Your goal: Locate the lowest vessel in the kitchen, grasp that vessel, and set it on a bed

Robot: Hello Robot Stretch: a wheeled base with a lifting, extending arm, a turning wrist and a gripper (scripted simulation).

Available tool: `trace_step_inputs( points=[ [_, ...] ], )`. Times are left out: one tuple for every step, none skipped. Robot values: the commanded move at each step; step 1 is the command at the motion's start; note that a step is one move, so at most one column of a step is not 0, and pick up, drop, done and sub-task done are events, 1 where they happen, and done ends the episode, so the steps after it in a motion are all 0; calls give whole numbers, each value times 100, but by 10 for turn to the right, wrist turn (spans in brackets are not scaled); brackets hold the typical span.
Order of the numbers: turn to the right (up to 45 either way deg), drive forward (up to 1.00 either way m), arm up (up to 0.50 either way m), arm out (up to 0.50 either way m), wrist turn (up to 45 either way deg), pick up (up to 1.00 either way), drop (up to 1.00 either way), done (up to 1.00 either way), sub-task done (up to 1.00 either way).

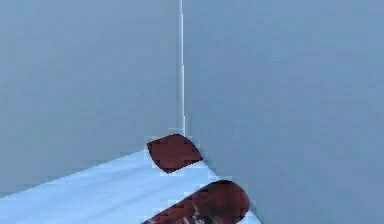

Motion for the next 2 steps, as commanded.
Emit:
trace_step_inputs(
  points=[
    [-240,0,0,0,0,0,0,0,0],
    [0,5,0,0,0,0,0,0,0]
  ],
)
